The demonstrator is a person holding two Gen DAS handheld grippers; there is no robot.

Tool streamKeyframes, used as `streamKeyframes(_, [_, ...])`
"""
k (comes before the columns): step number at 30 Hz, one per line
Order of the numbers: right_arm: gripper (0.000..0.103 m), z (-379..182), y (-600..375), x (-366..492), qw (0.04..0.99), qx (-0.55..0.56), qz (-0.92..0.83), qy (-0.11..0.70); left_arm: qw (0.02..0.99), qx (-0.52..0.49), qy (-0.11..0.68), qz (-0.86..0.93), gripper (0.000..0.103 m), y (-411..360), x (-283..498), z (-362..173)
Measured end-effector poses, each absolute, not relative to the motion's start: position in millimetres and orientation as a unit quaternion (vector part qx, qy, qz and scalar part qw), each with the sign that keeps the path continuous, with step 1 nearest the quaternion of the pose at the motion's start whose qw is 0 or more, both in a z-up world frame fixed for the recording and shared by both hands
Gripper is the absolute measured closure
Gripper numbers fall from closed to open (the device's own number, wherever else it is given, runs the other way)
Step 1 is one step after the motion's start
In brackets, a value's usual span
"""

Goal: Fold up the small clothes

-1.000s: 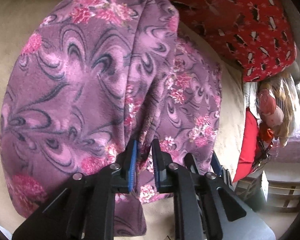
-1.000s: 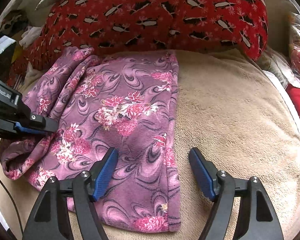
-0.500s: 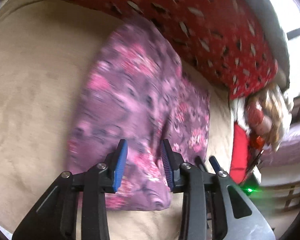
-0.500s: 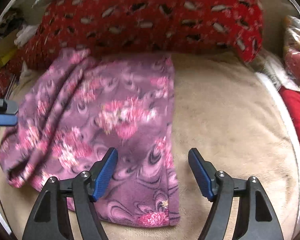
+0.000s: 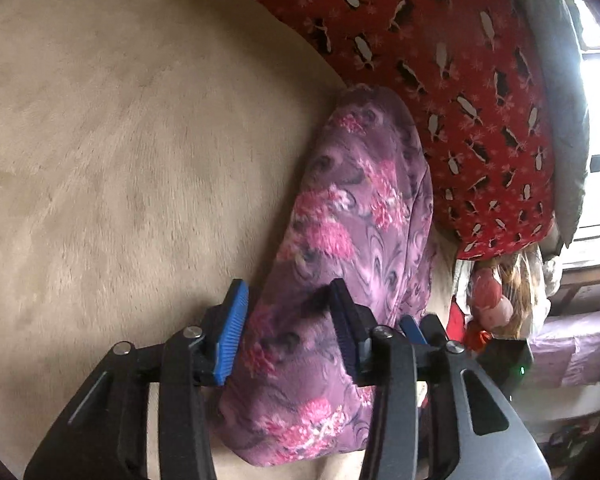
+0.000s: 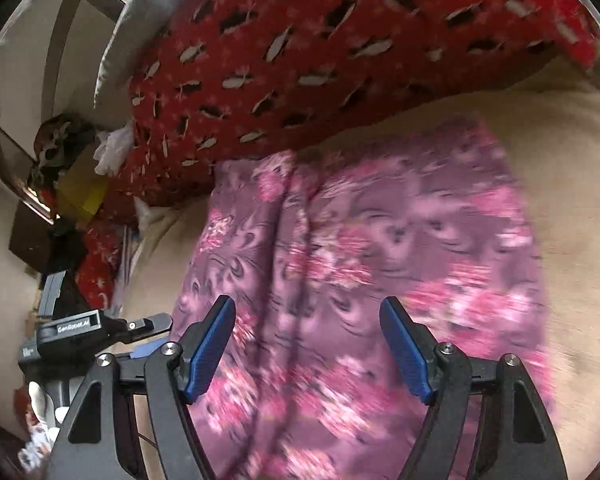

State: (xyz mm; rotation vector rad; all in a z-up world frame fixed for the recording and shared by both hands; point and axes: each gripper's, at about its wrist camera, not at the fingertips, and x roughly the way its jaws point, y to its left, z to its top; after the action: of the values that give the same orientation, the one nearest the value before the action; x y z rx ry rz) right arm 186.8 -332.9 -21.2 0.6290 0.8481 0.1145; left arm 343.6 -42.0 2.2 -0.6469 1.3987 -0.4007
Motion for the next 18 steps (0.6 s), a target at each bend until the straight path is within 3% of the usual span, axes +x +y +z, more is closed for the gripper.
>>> streamKeyframes(7, [0.030,-27,-297,220,0.857,0.288,0.112,0.413,0.683,-0.307,0.632,-0.200,0.046,-45,358,-14])
streamKeyframes(8, [0.046,-26,-290,222,0.861,0.269,0.112,0.416,0.682,-0.306,0.634,-0.200,0.045,-45,358,-15])
streamKeyframes(9, [0.076,-27,-282,225,0.862,0.247,0.113,0.428,0.681,-0.306,0.634,-0.199,0.045,-46,358,-16])
streamKeyframes(10, [0.082,-26,-275,225,0.866,0.223,0.109,0.433,0.680,-0.308,0.635,-0.200,0.045,-47,358,-17])
streamKeyframes(12, [0.091,-17,-271,217,0.881,0.192,0.110,0.417,0.680,-0.310,0.633,-0.202,0.045,-47,357,-16])
streamKeyframes(18, [0.093,8,-293,189,0.896,0.211,0.109,0.375,0.684,-0.287,0.635,-0.215,0.045,-69,345,-8])
